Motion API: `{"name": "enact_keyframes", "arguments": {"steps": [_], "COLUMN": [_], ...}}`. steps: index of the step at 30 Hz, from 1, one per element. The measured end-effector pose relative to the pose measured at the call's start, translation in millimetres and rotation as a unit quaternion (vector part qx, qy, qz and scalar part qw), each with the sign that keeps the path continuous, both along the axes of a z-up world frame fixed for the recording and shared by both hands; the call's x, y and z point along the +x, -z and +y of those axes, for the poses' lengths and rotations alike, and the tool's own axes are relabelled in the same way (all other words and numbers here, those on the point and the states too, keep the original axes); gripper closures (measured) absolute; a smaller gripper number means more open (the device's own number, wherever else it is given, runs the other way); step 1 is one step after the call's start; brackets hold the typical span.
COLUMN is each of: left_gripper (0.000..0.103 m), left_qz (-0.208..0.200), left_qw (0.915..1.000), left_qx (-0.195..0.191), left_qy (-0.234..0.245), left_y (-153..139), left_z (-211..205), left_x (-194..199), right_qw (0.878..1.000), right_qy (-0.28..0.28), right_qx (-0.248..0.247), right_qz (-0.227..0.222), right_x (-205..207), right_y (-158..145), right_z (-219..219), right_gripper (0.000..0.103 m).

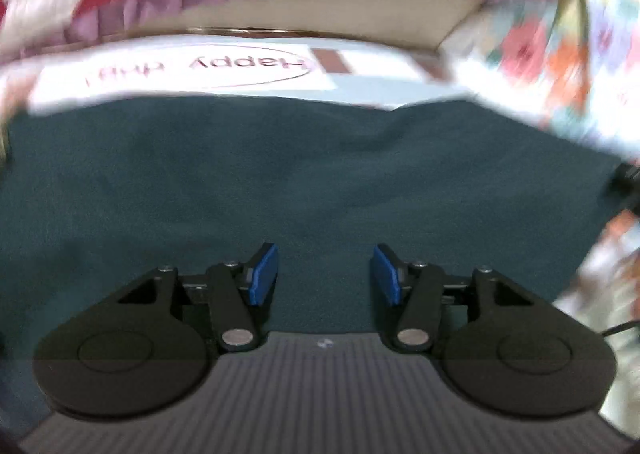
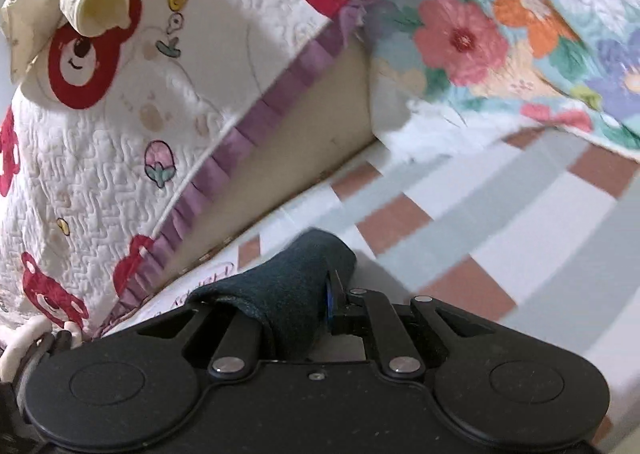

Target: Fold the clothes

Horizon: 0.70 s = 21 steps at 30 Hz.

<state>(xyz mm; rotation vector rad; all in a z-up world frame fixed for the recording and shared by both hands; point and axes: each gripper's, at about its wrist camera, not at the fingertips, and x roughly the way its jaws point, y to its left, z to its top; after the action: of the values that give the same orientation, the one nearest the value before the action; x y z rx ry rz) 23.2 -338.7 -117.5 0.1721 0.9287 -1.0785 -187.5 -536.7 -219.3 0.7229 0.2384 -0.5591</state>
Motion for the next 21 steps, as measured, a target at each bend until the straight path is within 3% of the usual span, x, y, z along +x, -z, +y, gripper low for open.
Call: {"name": "enact_keyframes", "arguments": {"steps": [3, 6, 8, 14, 21], "left_gripper": [0.054, 0.056, 0.056, 0.054, 0.054], "left_qz": [-0.098, -0.053, -0.071, 0.034, 0.134], "left_qw": [0.9952, 0.9978, 0.9963, 0.9994, 0.9883], "left_qx": [0.004, 0.029, 0.034, 0.01, -0.011], "left_qy": [0.006, 0.026, 0.034, -0.002, -0.072], "left_y": [-2, 24, 25, 22, 19], "left_z": [-4, -17, -20, 12, 84], "left_x": [-32, -40, -43, 1, 66], "right_qw": [1.0, 1.0, 0.999, 0.994, 0.984], "right_qy": [0.003, -0.005, -0.028, -0.096, -0.168], "right_qx": [0.005, 0.003, -0.018, -0.053, -0.049], "right_qz": [0.004, 0.011, 0.015, -0.009, -0.03], "right_x": [-11, -15, -2, 31, 80], "right_y": [-2, -8, -21, -65, -99], "right_z": [-4, -5, 7, 38, 77], "right_gripper": [0.093, 0.091, 0.09, 0.09, 0.09]}}
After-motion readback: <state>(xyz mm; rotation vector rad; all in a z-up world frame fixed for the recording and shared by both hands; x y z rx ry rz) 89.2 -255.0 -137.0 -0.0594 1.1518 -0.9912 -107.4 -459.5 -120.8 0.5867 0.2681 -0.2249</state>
